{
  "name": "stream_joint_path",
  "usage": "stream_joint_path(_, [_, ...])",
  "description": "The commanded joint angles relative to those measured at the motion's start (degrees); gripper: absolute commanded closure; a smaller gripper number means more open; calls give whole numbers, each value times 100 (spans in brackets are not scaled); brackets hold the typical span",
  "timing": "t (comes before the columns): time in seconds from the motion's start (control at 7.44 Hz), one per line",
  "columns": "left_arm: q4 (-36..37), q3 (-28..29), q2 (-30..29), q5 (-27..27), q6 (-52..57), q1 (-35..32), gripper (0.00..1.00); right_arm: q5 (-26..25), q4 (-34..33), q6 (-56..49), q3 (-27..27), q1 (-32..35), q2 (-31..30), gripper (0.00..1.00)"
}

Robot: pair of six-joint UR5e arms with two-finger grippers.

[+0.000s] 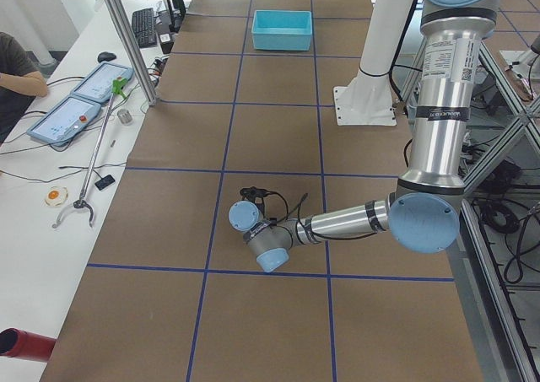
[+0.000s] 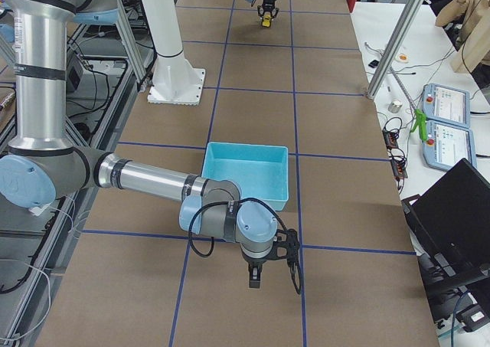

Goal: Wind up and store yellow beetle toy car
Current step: 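Keep dragging the car backward to wind its motor with the left gripper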

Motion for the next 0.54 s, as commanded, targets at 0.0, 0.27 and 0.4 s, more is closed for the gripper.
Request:
stream_joint_path(0.0, [-63,36,4,-5,0,-36,100,0,0,0,0,0,0,0])
stream_joint_path(0.27, [-108,98,4,-92,0,-88,100,0,0,0,0,9,0,0])
stream_joint_path(0.4, [-108,133,4,-119,0,-124,100,0,0,0,0,0,0,0])
